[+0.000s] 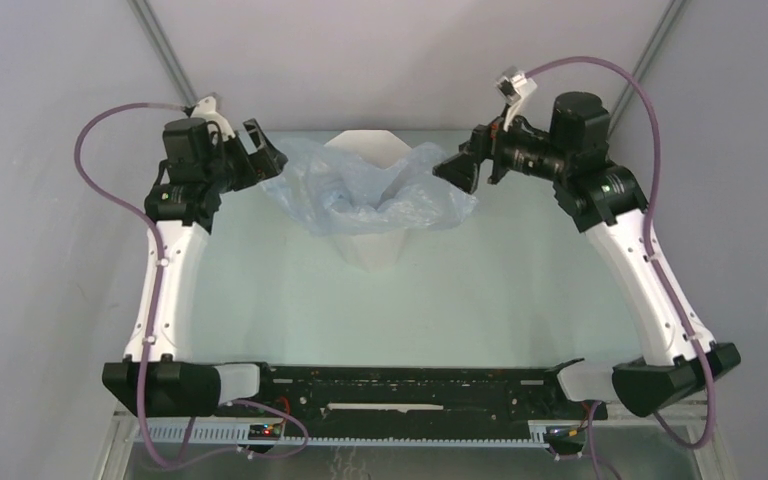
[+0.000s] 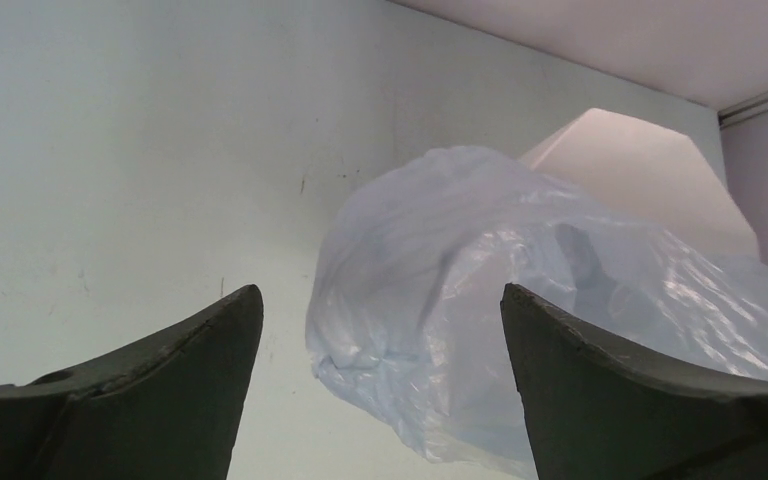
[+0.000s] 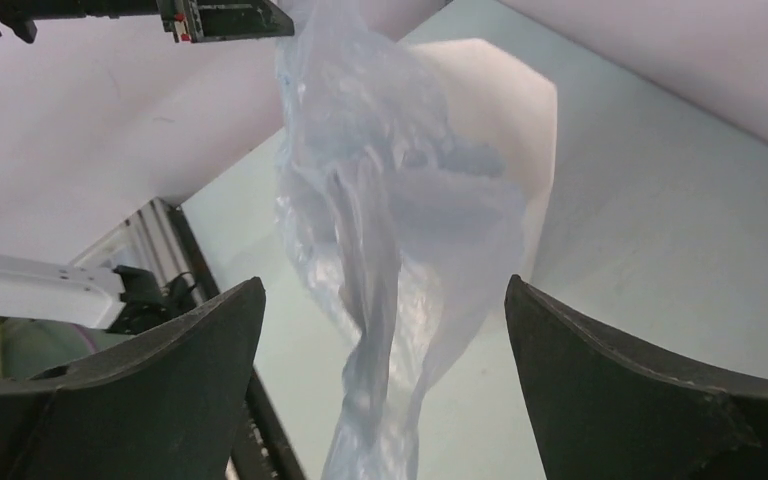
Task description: Put the trash bags into the trash bin
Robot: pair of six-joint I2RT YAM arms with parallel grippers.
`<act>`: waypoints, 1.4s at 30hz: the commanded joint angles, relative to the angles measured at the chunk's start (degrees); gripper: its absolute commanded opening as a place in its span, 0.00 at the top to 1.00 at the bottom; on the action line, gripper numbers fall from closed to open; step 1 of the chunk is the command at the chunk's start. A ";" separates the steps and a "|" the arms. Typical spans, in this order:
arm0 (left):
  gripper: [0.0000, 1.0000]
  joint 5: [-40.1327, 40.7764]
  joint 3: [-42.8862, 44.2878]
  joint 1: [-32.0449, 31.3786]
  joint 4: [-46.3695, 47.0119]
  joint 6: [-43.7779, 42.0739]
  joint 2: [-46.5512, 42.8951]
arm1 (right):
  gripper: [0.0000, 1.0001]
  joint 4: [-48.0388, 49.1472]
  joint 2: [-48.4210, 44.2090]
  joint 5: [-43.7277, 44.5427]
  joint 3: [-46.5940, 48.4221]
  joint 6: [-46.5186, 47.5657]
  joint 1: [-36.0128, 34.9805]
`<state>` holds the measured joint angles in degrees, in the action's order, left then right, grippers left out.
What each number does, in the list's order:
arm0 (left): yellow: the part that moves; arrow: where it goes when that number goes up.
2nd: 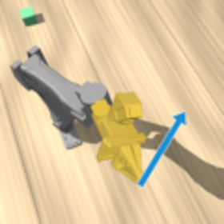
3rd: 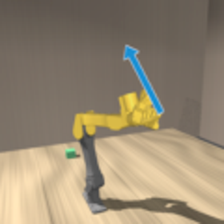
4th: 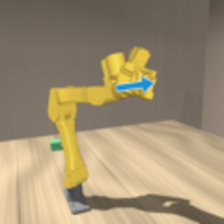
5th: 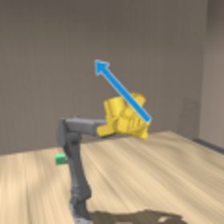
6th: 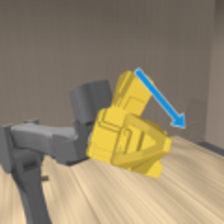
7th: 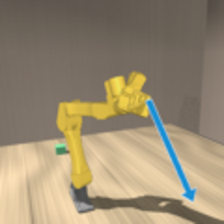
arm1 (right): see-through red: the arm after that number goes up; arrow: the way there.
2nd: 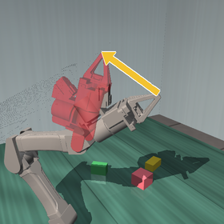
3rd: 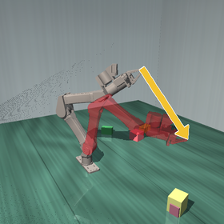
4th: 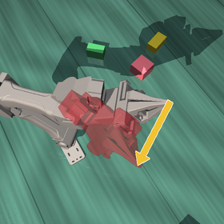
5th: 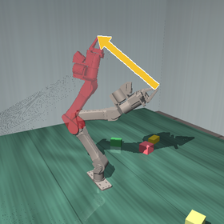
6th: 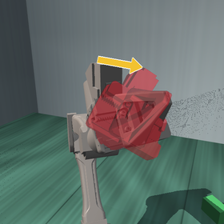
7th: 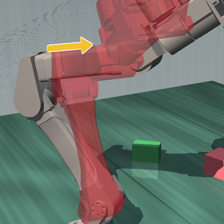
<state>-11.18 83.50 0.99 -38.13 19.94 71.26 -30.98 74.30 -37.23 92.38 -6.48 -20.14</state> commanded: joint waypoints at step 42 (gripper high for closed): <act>0.82 -8.95 5.70 3.18 5.91 10.21 28.14 | 1.00 -3.55 43.89 9.63 22.63 -24.09 6.18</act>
<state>-19.81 89.38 3.64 -30.04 31.07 100.66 -33.80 119.66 -25.26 118.78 -29.12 -14.48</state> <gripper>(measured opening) 0.183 0.007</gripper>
